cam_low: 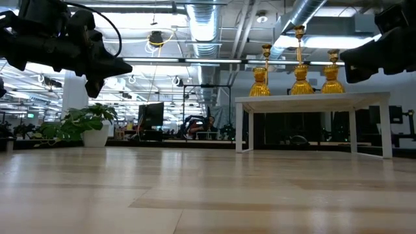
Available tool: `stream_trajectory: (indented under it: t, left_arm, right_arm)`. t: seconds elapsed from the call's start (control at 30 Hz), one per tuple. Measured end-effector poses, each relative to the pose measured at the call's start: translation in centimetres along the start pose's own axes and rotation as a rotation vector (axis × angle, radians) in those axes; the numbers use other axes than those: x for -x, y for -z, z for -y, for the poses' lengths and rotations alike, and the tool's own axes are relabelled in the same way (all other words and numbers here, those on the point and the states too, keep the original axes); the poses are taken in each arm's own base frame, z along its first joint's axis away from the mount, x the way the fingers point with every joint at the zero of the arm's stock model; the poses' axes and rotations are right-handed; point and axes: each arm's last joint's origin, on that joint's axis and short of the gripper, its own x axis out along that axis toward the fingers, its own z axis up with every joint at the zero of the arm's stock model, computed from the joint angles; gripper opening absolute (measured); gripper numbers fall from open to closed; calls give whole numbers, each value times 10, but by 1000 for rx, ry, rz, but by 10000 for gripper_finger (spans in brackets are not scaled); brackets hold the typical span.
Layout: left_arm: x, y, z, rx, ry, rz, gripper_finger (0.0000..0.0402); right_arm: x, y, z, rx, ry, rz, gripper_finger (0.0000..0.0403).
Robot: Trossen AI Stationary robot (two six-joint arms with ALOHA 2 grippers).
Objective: Pick & Place candle stick holders
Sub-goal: Return to Home Position
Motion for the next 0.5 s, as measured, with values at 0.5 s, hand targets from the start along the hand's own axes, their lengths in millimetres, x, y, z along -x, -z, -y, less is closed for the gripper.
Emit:
stream_trajectory:
  t: [0.5]
  left_arm:
    - [0,0,0,0,1,1,12]
  right_arm:
    - [0,0,0,1,3,-2,5]
